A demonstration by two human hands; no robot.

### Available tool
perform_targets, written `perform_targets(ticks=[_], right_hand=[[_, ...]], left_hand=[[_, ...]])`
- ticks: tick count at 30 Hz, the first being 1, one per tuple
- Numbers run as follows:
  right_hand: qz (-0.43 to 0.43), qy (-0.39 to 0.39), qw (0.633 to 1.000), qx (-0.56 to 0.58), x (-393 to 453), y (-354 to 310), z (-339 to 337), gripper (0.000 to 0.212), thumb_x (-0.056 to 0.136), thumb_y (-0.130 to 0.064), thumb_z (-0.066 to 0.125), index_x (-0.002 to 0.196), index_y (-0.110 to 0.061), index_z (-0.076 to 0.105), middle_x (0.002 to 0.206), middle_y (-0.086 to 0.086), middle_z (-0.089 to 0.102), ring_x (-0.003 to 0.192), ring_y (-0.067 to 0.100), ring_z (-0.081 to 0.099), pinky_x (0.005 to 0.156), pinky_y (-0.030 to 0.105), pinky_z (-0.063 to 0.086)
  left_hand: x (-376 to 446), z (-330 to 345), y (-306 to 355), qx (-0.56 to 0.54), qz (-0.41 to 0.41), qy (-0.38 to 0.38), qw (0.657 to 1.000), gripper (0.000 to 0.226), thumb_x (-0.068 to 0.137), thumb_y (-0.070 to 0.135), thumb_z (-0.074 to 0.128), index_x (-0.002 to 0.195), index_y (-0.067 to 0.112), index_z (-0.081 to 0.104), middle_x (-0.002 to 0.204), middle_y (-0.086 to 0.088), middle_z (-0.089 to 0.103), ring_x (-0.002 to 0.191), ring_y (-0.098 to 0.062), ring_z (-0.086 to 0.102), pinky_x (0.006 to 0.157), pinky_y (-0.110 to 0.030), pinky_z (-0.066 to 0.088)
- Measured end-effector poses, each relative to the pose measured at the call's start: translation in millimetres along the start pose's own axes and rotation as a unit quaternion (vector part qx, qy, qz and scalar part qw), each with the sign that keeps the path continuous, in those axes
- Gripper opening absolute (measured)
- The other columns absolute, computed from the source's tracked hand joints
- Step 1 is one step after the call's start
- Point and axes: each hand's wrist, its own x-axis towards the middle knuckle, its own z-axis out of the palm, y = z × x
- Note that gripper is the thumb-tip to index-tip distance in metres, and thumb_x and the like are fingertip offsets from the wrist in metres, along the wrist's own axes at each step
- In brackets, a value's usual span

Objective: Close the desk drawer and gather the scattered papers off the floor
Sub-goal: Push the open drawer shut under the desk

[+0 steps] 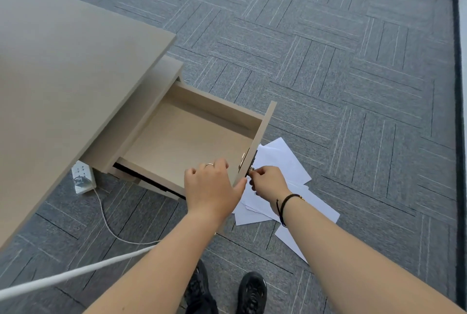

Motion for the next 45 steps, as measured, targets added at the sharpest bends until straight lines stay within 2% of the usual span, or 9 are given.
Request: perform_targets(ticks=[6, 10, 15, 19, 25, 29, 33, 37, 45], right_hand=[[0.009, -0.042, 0.998, 0.049, 3.3, -33.9, 31.1, 0.021, 0.094, -0.019, 0.059, 0.087, -0.001, 0.067, 0.072, 0.009, 0.063, 0.067, 0.024, 0.054, 0.059, 0.031, 0.048], [0.0, -0.064, 0.996, 0.061, 6.9, -52.9, 54.6, 0.022, 0.095, -0.019, 0.057, 0.078, -0.004, 0.061, 0.073, 0.012, 0.06, 0.068, 0.025, 0.049, 0.06, 0.032, 0.043], [-0.015, -0.084, 0.994, 0.065, 14.1, -83.3, 91.6, 0.025, 0.097, -0.018, 0.053, 0.074, -0.014, 0.061, 0.073, 0.008, 0.061, 0.069, 0.025, 0.052, 0.054, 0.027, 0.042], [-0.02, -0.091, 0.994, 0.058, 22.9, -103.6, 119.8, 0.022, 0.097, -0.019, 0.052, 0.08, -0.013, 0.064, 0.073, 0.007, 0.062, 0.065, 0.022, 0.052, 0.052, 0.026, 0.038], [-0.038, -0.094, 0.995, 0.017, 36.2, -130.0, 153.9, 0.024, 0.093, -0.016, 0.054, 0.072, -0.006, 0.061, 0.08, 0.013, 0.062, 0.061, 0.022, 0.044, 0.049, 0.024, 0.028], [-0.042, -0.085, 0.995, 0.022, 40.8, -141.5, 173.2, 0.035, 0.093, -0.017, 0.054, 0.107, 0.015, 0.062, 0.081, 0.015, 0.059, 0.071, 0.023, 0.044, 0.05, 0.027, 0.027], [-0.034, -0.107, 0.993, 0.034, 40.4, -154.4, 185.7, 0.023, 0.096, -0.02, 0.053, 0.097, -0.001, 0.067, 0.086, 0.013, 0.064, 0.07, 0.024, 0.049, 0.048, 0.024, 0.033], [-0.042, -0.112, 0.993, 0.022, 44.3, -165.3, 197.7, 0.017, 0.096, -0.018, 0.053, 0.094, -0.007, 0.066, 0.088, 0.013, 0.065, 0.075, 0.024, 0.054, 0.047, 0.024, 0.038], [-0.034, -0.135, 0.989, 0.043, 45.6, -166.1, 198.5, 0.013, 0.098, -0.021, 0.049, 0.101, -0.015, 0.059, 0.072, 0.0, 0.062, 0.058, 0.013, 0.053, 0.051, 0.024, 0.04]], left_hand=[[0.4, 0.5, -41.9, -0.034, -0.037, 0.018, 0.999, 0.049, 0.081, 0.063, 0.054, 0.11, 0.024, 0.062, 0.101, 0.006, 0.07, 0.097, -0.019, 0.062, 0.083, -0.038, 0.043], [2.7, -5.6, -69.0, -0.028, -0.053, 0.062, 0.996, 0.051, 0.073, 0.057, 0.067, 0.107, 0.02, 0.063, 0.106, -0.002, 0.065, 0.098, -0.026, 0.057, 0.083, -0.04, 0.046], [7.3, -10.2, -113.0, 0.016, -0.067, 0.108, 0.992, 0.093, 0.07, 0.051, 0.072, 0.146, 0.009, 0.039, 0.156, -0.021, 0.028, 0.146, -0.039, 0.022, 0.119, -0.053, 0.013], [16.9, -12.0, -144.2, 0.022, -0.113, 0.084, 0.99, 0.105, 0.08, 0.061, 0.06, 0.155, 0.002, 0.017, 0.164, -0.021, 0.012, 0.153, -0.036, 0.007, 0.122, -0.054, 0.009], [32.9, -16.5, -175.3, 0.018, -0.134, 0.056, 0.989, 0.092, 0.09, 0.061, 0.044, 0.157, 0.005, 0.014, 0.165, -0.013, 0.016, 0.153, -0.026, 0.012, 0.121, -0.04, 0.004], [35.7, -19.4, -185.5, -0.016, -0.125, 0.054, 0.991, 0.078, 0.097, 0.048, 0.043, 0.158, 0.01, 0.014, 0.166, -0.008, 0.017, 0.152, -0.023, 0.017, 0.121, -0.038, 0.014], [42.8, -19.9, -194.0, -0.025, -0.114, 0.048, 0.992, 0.068, 0.1, 0.035, 0.042, 0.158, 0.015, 0.013, 0.165, -0.005, 0.023, 0.15, -0.024, 0.026, 0.116, -0.039, 0.028], [53.3, -17.1, -206.6, -0.02, -0.11, 0.042, 0.993, 0.062, 0.098, 0.025, 0.048, 0.156, 0.017, 0.026, 0.15, -0.01, 0.049, 0.131, -0.03, 0.053, 0.093, -0.043, 0.051], [54.9, -9.8, -211.8, 0.006, -0.111, 0.046, 0.993, 0.063, 0.096, 0.019, 0.05, 0.155, 0.019, 0.028, 0.149, -0.01, 0.051, 0.129, -0.031, 0.055, 0.092, -0.043, 0.053]])
